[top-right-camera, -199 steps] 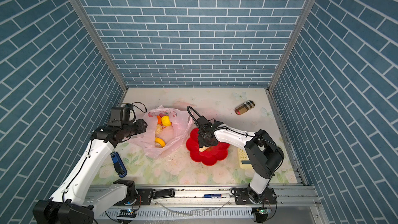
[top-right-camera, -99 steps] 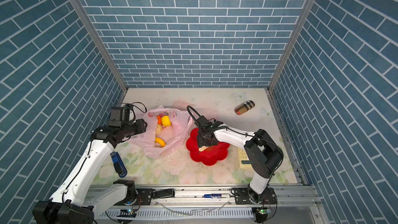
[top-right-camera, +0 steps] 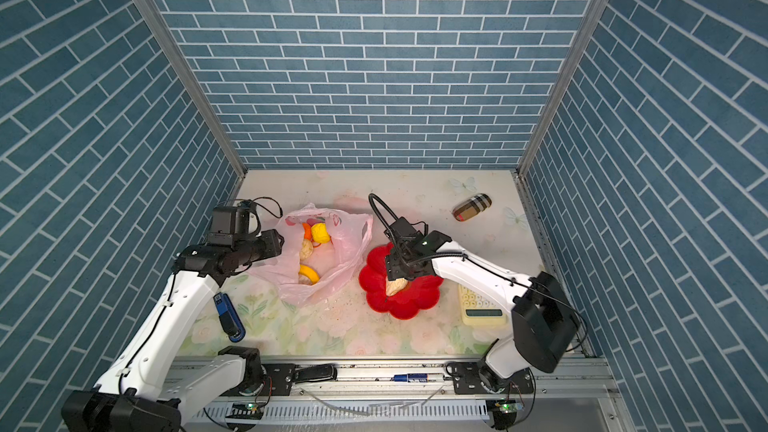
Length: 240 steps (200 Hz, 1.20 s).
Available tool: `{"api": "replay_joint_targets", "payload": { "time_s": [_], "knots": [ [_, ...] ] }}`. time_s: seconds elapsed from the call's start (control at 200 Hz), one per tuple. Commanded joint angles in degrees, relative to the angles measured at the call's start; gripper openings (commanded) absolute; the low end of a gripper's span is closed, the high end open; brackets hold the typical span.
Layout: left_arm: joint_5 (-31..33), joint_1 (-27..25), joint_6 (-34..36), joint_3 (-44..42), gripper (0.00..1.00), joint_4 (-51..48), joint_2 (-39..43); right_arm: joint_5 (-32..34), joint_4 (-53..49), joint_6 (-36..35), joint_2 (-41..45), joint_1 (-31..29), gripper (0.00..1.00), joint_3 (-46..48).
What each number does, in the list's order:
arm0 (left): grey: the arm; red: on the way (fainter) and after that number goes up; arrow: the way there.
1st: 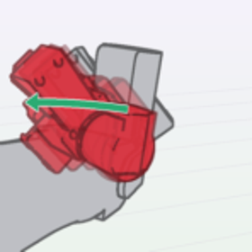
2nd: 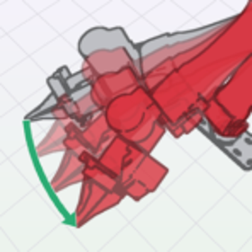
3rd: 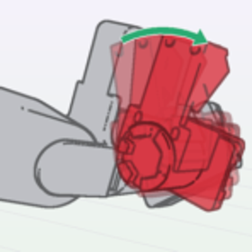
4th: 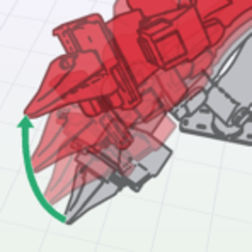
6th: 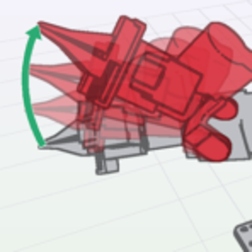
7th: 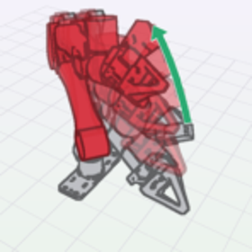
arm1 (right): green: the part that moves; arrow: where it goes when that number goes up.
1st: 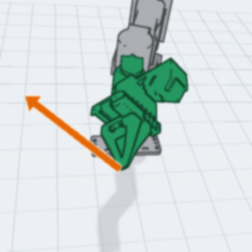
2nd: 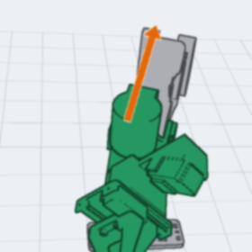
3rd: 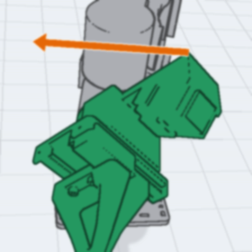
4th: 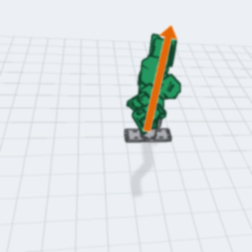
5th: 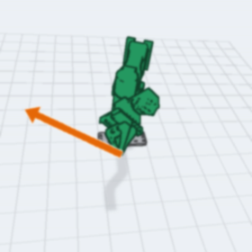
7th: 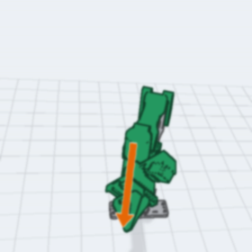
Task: Take the fake fruits out of the plastic bag
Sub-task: 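Open the right gripper and raise it away from the plate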
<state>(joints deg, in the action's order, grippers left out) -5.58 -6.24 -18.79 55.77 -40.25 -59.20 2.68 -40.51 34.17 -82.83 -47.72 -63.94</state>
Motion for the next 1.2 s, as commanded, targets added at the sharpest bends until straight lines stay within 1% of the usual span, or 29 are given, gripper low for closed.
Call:
{"api": "replay_joint_targets", "payload": {
  "time_s": [0.0, 0.115, 0.16, 0.295, 0.43, 0.46, 0.515, 0.555, 0.68, 0.865, 1.195],
  "knots": [
    [1.24, 0.35, 0.3, -0.16, 0.51, -1.81, 0.43, 3.51, -6.63, -0.49, 5.22, -0.31, 0.69, -4.02],
    [2.63, 0.36, 0.09, 0.2, 0.51, -3.05, -0.2, 4.23, -6.73, -1.36, 6.51, -2.05, 0.62, -8.22],
    [3.43, 0.29, -0.2, 0.48, 0.51, -3.64, -0.51, 4.76, -6.27, -2.01, 5.41, -3.02, 0.6, -10.67],
    [3.99, 0.35, -0.99, 1.13, 0.56, -4.84, -1.58, 4.57, -3.88, -3.82, -0.61, -5.27, 0.57, -18.6],
    [3.61, 0.19, -1.05, 2.75, 0.66, -6.5, -3.33, 2.17, 0.25, -4.2, -5.59, -5.38, 0.56, -23.6],
    [3.87, 0.18, -0.96, 3.27, 0.69, -7.1, -3.82, 1.43, 1.31, -4.36, -6.48, -5.29, 0.56, -24.33],
    [4.09, 0.18, -0.6, 4.04, 0.77, -7.81, -4.78, 0.24, 2.61, -4.77, -7.97, -5.37, 0.56, -25.71],
    [4.09, 0.18, -0.53, 4.34, 0.79, -7.86, -5.54, -0.32, 3.38, -4.98, -9.04, -5.38, 0.56, -26.61],
    [3.69, 0.22, -0.92, 4.31, 0.79, -7.03, -8.5, -2.11, 5.56, -5.52, -10.9, -5.43, 0.56, -28.04],
    [1.19, -0.32, -3.28, 2.34, 0.78, -2.67, -12.65, -3.3, 8.43, -5.87, -10.66, -5.32, 0.55, -27.04],
    [6.27, -5.94, -5.51, 2.77, 0.77, -1.19, -18.99, -5.38, 12.54, -5.28, -8.89, -4.64, 0.54, -22.59]
  ]
}}
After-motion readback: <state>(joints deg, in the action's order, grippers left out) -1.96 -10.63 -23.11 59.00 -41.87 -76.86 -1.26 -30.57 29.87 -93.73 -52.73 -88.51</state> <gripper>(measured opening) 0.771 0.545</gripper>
